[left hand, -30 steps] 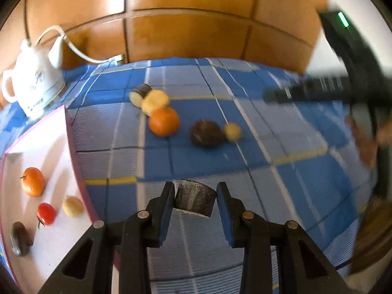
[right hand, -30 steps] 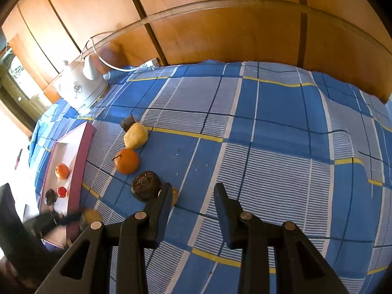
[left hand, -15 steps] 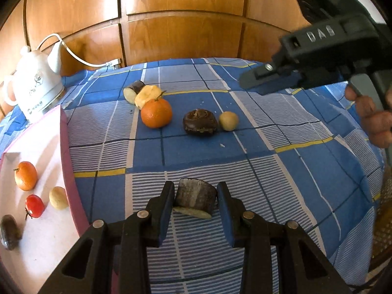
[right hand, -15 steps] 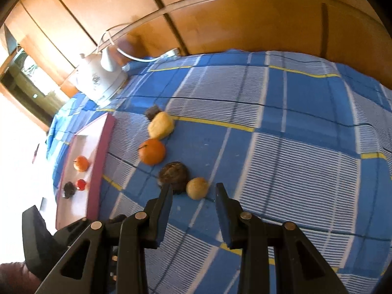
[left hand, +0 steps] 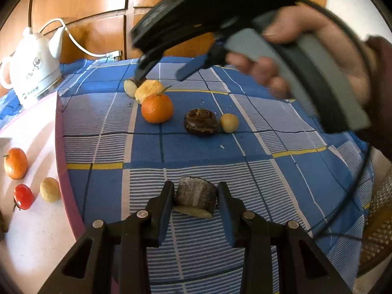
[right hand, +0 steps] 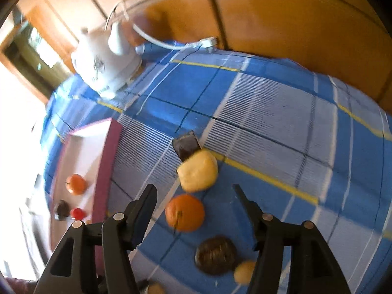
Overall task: Organize fruits
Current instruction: 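Grasp the pale yellow chunk with the right tool while the left tool holds the slice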
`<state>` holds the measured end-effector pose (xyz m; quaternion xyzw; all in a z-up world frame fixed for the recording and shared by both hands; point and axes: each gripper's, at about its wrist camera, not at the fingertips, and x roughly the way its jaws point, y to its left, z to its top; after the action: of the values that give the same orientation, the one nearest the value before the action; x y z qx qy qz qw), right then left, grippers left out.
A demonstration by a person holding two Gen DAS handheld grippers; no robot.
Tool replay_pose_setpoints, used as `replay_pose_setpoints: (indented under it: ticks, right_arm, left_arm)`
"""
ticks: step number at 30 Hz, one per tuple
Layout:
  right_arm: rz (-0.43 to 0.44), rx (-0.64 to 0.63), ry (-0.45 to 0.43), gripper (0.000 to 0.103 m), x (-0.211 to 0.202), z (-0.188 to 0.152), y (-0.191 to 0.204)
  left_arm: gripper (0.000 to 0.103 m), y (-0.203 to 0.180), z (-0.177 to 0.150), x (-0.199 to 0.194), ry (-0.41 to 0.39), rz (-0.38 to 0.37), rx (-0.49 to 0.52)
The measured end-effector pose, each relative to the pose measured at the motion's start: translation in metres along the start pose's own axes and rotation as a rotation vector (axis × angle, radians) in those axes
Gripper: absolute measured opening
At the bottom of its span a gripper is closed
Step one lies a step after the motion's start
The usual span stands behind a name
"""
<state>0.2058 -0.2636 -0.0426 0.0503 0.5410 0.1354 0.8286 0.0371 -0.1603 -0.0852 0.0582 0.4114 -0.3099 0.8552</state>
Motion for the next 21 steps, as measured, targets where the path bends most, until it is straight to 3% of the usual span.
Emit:
replay_pose_setpoints:
  ticks: [6, 7, 8, 9, 16, 21]
  right_arm:
    - [-0.107, -0.103, 0.084, 0.062, 0.037, 0.012, 0.013]
    - [-0.122, -0.102, 0.092, 0.06, 0.042, 0.012, 0.013]
    - [-0.138, -0.092, 0.082, 0.045, 0.043, 0.012, 0.01]
    - [-0.124, -0.074, 0.074, 0.045, 0.041, 0.012, 0.007]
    - [-0.112, 0.02, -0.06, 0.045, -0.018, -0.005, -0.024]
    - [-0.133, 0.108, -0.046, 0.045, -0.051, -0.041, -0.068]
  left_arm:
    - [0.037, 0.002, -0.001, 0.004, 0.012, -0.021, -0.018]
    - [0.037, 0.001, -0.001, 0.004, 0.012, -0.019, -0.016]
    - [0.037, 0.001, -0.001, 0.004, 0.012, -0.019, -0.016]
    - [0.037, 0.001, -0.001, 0.004, 0.013, -0.023, -0.019]
    - [0.037, 0.001, 0.0, 0.004, 0.015, -0.023, -0.025]
    - [0.037, 0.002, 0.0, 0.005, 0.02, -0.025, -0.03]
